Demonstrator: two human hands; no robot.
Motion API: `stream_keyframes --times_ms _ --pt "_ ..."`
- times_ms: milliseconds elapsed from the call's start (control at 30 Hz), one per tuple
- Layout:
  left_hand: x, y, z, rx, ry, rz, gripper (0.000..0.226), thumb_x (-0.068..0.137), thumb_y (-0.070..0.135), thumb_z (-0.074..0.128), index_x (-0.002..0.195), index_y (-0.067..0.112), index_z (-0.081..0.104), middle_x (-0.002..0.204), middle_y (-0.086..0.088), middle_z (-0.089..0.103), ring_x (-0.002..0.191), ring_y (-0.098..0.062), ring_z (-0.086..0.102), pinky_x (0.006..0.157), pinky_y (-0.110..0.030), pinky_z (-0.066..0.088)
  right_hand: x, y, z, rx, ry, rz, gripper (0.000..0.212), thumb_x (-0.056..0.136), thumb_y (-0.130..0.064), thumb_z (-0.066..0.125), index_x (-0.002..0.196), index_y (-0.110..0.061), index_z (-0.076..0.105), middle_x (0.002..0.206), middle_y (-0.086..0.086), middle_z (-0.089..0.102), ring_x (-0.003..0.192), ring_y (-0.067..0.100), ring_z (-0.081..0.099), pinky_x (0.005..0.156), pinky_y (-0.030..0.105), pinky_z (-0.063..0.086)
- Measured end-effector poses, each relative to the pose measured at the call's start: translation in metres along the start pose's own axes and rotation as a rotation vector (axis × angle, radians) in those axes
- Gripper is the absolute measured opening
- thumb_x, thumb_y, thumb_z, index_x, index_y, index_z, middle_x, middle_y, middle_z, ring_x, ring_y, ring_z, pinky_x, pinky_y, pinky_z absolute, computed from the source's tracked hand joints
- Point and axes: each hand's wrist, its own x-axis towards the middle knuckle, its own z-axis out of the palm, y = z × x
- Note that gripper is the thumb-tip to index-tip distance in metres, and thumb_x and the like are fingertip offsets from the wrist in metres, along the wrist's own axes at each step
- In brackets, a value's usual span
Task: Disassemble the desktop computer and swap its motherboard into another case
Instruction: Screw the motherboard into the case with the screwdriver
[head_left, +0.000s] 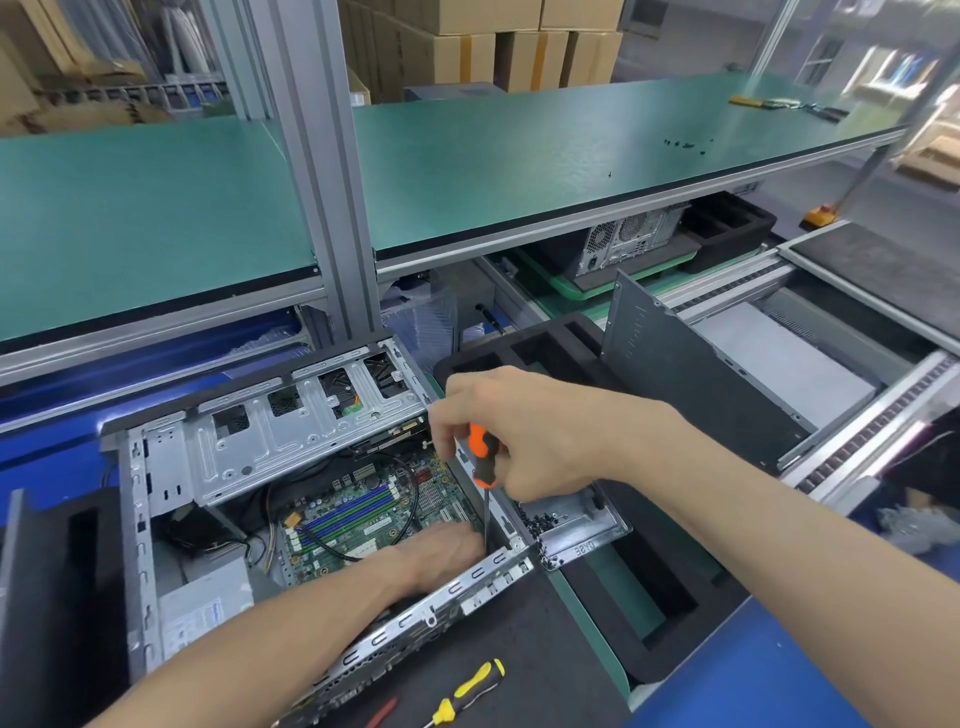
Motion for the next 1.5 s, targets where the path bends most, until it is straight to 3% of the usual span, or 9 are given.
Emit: stream_keyframes --times_ms 167,333,433,600,733,833,1033,1233,1500 --pt "0.001 0.003 0.000 -0.002 -0.041 -0.039 0.017 0.095 0.001 0.046 0.083 0.005 0.057 0.079 -0.021 0.049 0.075 -0.023 0.043 0.070 -0.034 0.040 0.003 0.001 0.008 -0.399 0.228 0.166 0.040 0.093 -0.062 0.050 0.088 -0.023 0.040 0.070 -0.004 0.031 0.065 0.025 0.037 0.062 0.036 0.031" --pt "0.002 0.001 0.001 -0.005 -0.018 -0.035 0.019 0.095 -0.001 0.046 0.094 -0.010 0.063 0.080 -0.019 0.048 0.074 -0.023 0.042 0.070 -0.033 0.039 0.003 0.005 0.006 -0.153 0.121 0.059 0.010 0.090 -0.025 0.061 0.094 -0.026 0.052 0.090 -0.003 0.053 0.081 0.019 0.050 0.068 0.035 0.043" --pt "0.001 0.001 0.001 -0.008 -0.004 -0.021 0.017 0.094 0.000 0.047 0.080 0.001 0.058 0.074 -0.012 0.045 0.072 -0.023 0.043 0.069 -0.033 0.040 -0.003 0.005 0.001 0.014 0.008 0.036 0.032 0.078 -0.009 0.067 0.097 -0.032 0.056 0.098 -0.009 0.047 0.078 0.006 0.052 0.068 0.037 0.050" --pt "0.005 -0.003 0.005 0.036 0.011 -0.012 0.041 0.092 0.003 0.049 0.060 0.021 0.030 0.064 -0.001 0.036 0.068 -0.025 0.044 0.067 -0.034 0.042 0.000 0.005 0.008 -0.367 0.210 0.179 0.040 0.092 -0.059 0.056 0.091 -0.022 0.041 0.073 -0.005 0.032 0.070 0.027 0.043 0.062 0.036 0.035" --pt "0.009 -0.005 0.008 0.036 0.016 -0.011 0.035 0.092 0.003 0.049 0.065 0.019 0.036 0.067 -0.001 0.038 0.069 -0.024 0.043 0.067 -0.034 0.042 0.003 0.004 0.010 -0.200 0.155 0.070 0.015 0.093 -0.031 0.062 0.090 -0.025 0.049 0.083 -0.001 0.051 0.081 0.022 0.050 0.067 0.035 0.040" --pt "0.011 -0.006 0.012 0.038 0.030 -0.007 0.039 0.092 0.005 0.049 0.061 0.020 0.032 0.062 0.001 0.035 0.068 -0.024 0.044 0.067 -0.033 0.042 -0.001 0.003 0.006 -0.062 0.079 0.009 0.031 0.076 -0.003 0.062 0.091 -0.029 0.055 0.095 -0.005 0.055 0.077 0.008 0.048 0.065 0.034 0.044" --pt "0.018 -0.016 0.018 0.028 0.026 0.024 0.035 0.087 0.006 0.048 0.057 0.021 0.037 0.056 0.007 0.035 0.060 -0.025 0.046 0.059 -0.033 0.043 0.002 0.009 0.015 -0.170 0.233 0.100 0.028 0.090 -0.048 0.061 0.097 -0.024 0.050 0.091 -0.001 0.055 0.083 0.026 0.055 0.072 0.042 0.050" --pt "0.023 -0.020 0.023 0.011 0.028 0.050 0.030 0.083 0.017 0.044 0.057 0.026 0.031 0.057 0.010 0.035 0.053 -0.017 0.038 0.061 -0.031 0.040 0.004 0.009 0.015 -0.036 0.231 0.035 0.023 0.086 -0.015 0.063 0.097 -0.026 0.046 0.091 -0.004 0.058 0.079 0.015 0.046 0.068 0.035 0.042" --pt "0.028 -0.027 0.022 0.050 0.029 0.052 0.039 0.086 0.001 0.049 0.057 0.022 0.033 0.056 0.004 0.037 0.060 -0.024 0.047 0.058 -0.028 0.041 0.005 0.014 0.009 0.001 0.384 0.057 0.026 0.076 -0.007 0.060 0.097 -0.019 0.052 0.071 -0.011 0.049 0.066 0.005 0.046 0.059 0.032 0.034"
